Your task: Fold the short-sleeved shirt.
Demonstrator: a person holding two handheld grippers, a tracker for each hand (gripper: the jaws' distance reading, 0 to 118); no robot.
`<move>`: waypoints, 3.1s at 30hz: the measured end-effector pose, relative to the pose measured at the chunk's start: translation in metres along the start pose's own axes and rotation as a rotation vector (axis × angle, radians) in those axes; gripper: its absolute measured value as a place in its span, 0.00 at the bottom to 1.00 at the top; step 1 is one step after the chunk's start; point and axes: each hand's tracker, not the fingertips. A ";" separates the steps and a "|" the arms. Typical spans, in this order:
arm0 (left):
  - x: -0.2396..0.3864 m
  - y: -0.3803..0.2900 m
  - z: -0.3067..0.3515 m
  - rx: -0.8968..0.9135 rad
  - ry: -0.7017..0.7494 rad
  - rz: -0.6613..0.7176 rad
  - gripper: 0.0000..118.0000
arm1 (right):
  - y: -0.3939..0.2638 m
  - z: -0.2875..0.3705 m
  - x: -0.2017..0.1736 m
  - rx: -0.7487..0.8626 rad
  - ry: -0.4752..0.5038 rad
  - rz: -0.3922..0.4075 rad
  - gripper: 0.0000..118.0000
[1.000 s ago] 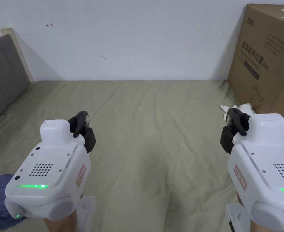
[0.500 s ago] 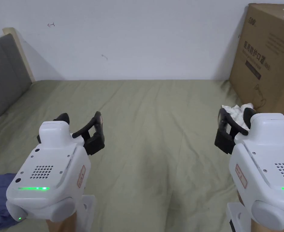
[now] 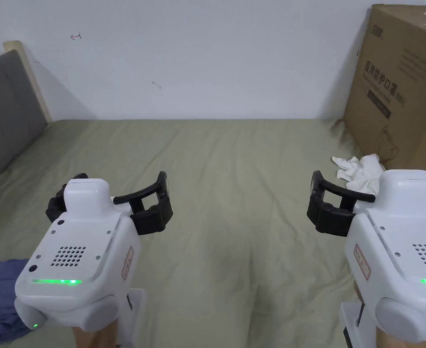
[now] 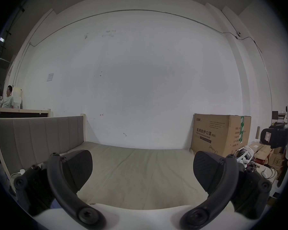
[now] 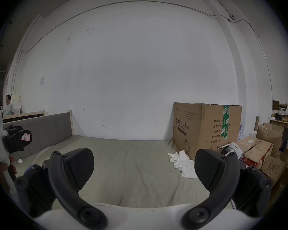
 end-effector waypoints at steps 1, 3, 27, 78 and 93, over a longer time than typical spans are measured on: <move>0.001 0.000 0.001 -0.001 0.000 -0.002 1.00 | 0.000 0.001 0.000 0.003 0.002 -0.002 1.00; 0.000 0.000 0.000 0.003 0.000 -0.003 1.00 | 0.001 0.000 0.000 0.005 0.002 -0.006 1.00; -0.001 -0.001 -0.002 -0.009 0.013 -0.001 1.00 | 0.000 -0.004 -0.007 0.021 0.008 -0.002 1.00; -0.006 0.001 0.002 -0.020 0.024 -0.004 1.00 | -0.001 -0.002 -0.006 0.023 0.016 0.005 1.00; -0.007 0.002 0.002 -0.022 0.025 -0.005 1.00 | 0.001 0.000 -0.006 0.023 0.022 0.006 1.00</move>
